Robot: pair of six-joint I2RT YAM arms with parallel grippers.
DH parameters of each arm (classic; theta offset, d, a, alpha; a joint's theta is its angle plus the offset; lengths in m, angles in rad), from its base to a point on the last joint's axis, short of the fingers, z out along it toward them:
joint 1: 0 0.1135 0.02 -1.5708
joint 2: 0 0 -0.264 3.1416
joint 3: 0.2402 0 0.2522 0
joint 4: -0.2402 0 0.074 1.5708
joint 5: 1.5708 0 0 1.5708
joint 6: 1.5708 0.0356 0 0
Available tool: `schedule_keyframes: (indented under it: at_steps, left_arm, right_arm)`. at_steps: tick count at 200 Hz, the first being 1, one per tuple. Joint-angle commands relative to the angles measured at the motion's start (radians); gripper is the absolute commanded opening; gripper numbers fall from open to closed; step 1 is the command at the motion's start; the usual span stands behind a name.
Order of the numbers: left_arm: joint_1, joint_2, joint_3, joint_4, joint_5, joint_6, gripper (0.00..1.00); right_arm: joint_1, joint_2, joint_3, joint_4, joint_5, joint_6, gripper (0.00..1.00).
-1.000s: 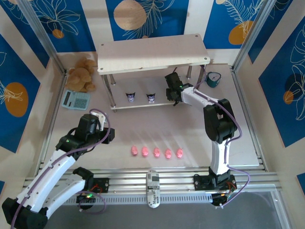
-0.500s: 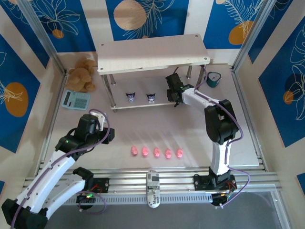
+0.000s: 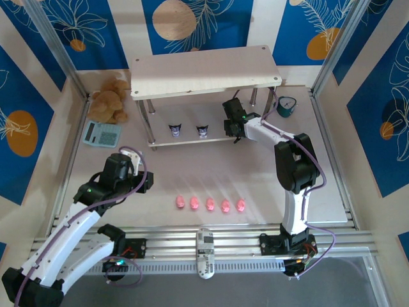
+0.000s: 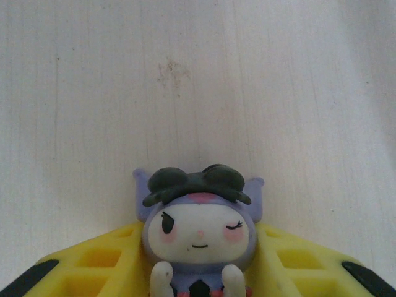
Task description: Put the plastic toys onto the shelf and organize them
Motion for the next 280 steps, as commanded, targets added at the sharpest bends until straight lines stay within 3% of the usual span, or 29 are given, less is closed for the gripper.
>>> schedule_keyframes:
  at_steps: [1,70,183,252,280]
  left_arm:
    - [-0.006,-0.01,0.025,-0.028,-0.004,0.014,0.41]
    - [-0.005,-0.013,0.026,-0.033,-0.005,0.014,0.41]
    - [-0.006,-0.02,0.025,-0.035,-0.011,0.01,0.41]
    - [-0.005,-0.009,0.006,-0.004,-0.01,0.005,0.45]
    - [-0.006,-0.001,0.004,0.012,0.003,0.0,0.46]
  right_arm:
    - [-0.018,0.015,0.021,-0.076,-0.01,0.012,0.42]
    - [-0.025,0.017,0.033,-0.084,-0.014,0.017,0.58]
    - [-0.023,-0.01,0.024,-0.078,-0.034,0.013,0.63]
    - [-0.008,-0.19,-0.055,-0.066,-0.043,-0.014,0.64]
    - [0.003,-0.27,-0.053,-0.161,-0.063,-0.017,0.64]
